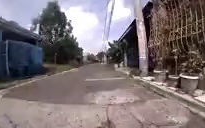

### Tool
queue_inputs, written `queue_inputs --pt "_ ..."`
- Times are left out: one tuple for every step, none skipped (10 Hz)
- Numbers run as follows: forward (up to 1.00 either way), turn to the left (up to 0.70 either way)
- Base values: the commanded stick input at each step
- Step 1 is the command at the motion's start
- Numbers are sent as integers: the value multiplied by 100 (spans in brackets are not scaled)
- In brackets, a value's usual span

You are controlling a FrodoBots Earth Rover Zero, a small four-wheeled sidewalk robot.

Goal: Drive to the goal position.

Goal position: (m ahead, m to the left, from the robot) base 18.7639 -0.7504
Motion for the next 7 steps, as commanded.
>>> queue_inputs --pt "100 0" --pt "100 0" --pt "100 0" --pt "100 0" --pt "100 0" --pt "100 0" --pt "100 0"
